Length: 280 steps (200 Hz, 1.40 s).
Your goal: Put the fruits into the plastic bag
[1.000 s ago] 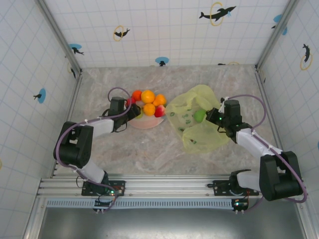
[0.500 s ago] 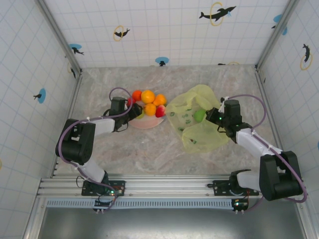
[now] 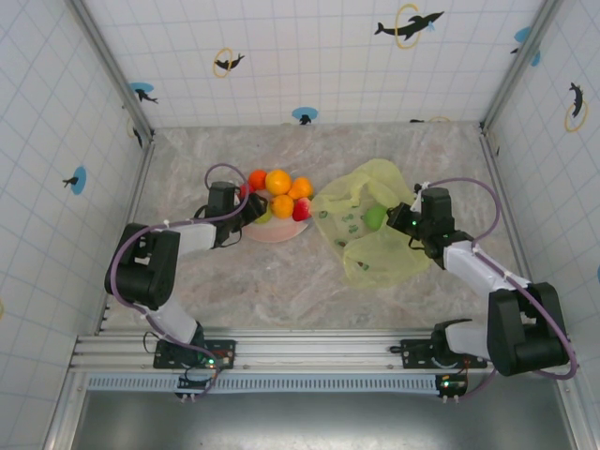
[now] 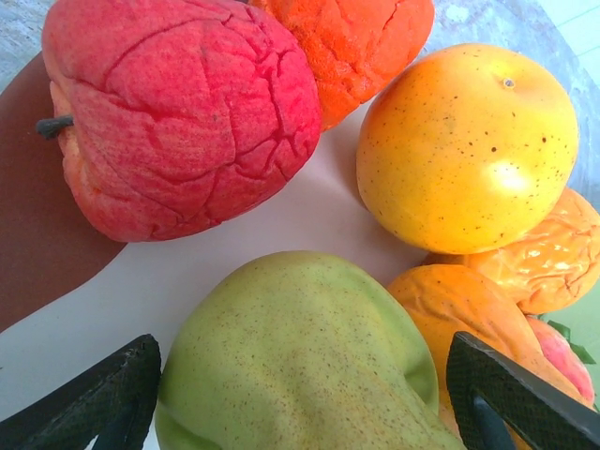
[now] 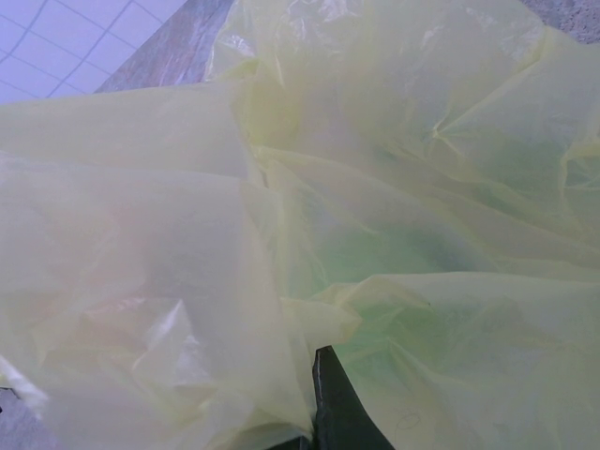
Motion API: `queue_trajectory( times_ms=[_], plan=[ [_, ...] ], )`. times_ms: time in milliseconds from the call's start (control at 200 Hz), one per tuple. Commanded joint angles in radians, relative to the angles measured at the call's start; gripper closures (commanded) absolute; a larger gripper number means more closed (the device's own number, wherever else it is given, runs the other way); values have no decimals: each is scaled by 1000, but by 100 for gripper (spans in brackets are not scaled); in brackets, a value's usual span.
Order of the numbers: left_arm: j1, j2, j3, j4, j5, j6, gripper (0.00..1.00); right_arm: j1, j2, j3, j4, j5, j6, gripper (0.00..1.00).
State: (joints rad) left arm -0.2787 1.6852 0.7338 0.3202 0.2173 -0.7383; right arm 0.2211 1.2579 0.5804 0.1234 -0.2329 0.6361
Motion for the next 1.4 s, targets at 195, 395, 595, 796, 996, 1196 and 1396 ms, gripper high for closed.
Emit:
queue_trajectory(
  times_ms=[195, 395, 595, 796, 996, 1196, 1396],
  plan=[
    [6, 57, 11, 1, 2, 9, 17, 6, 8, -1, 27, -1, -1, 100],
    [4, 73, 10, -4, -2, 15, 17, 8, 9, -4, 29, 1, 0, 100],
    [4, 10, -32, 10, -37, 5, 26, 8, 6, -10, 28, 4, -1, 100],
    [5, -118, -100, -5, -80, -3, 30, 8, 3, -11, 27, 2, 0, 100],
    [-26, -344, -224, -41, -73, 12, 32, 9, -6, -6, 27, 0, -3, 100],
    [-264, -448, -220, -49, -75, 69, 32, 9, 7, 21, 17, -12, -14, 100],
    [-495, -291, -52, 20, -61, 182, 33, 8, 10, 78, -39, -43, -55, 100]
  ],
)
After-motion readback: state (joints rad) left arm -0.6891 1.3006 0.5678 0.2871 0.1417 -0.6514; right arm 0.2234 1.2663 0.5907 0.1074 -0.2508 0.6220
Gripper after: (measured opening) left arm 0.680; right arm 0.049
